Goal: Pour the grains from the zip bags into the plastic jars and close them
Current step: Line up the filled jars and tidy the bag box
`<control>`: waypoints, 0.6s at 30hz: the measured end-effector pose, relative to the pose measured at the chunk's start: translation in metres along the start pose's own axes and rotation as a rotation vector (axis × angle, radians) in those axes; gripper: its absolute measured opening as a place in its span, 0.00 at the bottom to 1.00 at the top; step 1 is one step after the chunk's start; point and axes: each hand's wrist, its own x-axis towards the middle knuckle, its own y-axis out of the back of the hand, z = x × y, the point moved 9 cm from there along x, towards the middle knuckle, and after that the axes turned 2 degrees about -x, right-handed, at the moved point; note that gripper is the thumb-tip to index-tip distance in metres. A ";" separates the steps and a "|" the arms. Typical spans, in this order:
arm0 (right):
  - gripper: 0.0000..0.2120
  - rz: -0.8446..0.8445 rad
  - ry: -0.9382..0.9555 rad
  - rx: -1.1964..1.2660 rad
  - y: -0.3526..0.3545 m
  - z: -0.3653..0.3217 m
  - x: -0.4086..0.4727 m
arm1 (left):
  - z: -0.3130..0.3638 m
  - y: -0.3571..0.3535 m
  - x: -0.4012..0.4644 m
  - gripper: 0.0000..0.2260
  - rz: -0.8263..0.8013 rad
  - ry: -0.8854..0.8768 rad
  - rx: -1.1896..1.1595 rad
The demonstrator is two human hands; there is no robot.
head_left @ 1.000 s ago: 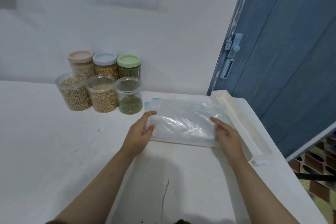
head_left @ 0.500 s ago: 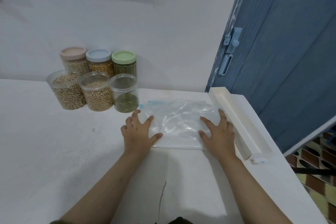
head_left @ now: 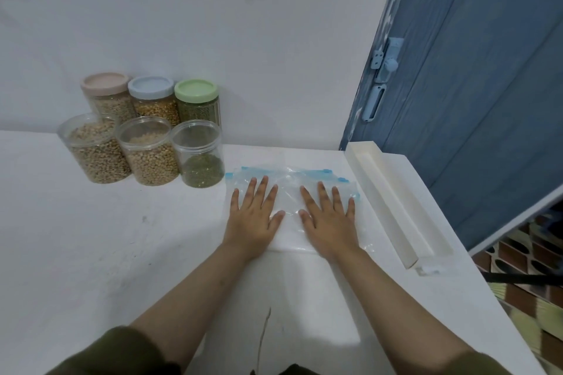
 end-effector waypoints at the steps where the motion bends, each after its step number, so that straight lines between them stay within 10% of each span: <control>1: 0.26 -0.003 0.000 0.006 -0.001 0.001 0.001 | 0.001 0.000 0.001 0.36 -0.003 0.004 0.014; 12: 0.26 -0.111 0.035 0.073 -0.009 0.003 0.015 | -0.009 -0.006 0.011 0.35 -0.236 0.092 -0.055; 18: 0.26 -0.179 0.065 0.064 -0.010 0.005 0.020 | -0.007 -0.003 -0.007 0.38 -0.227 -0.181 -0.021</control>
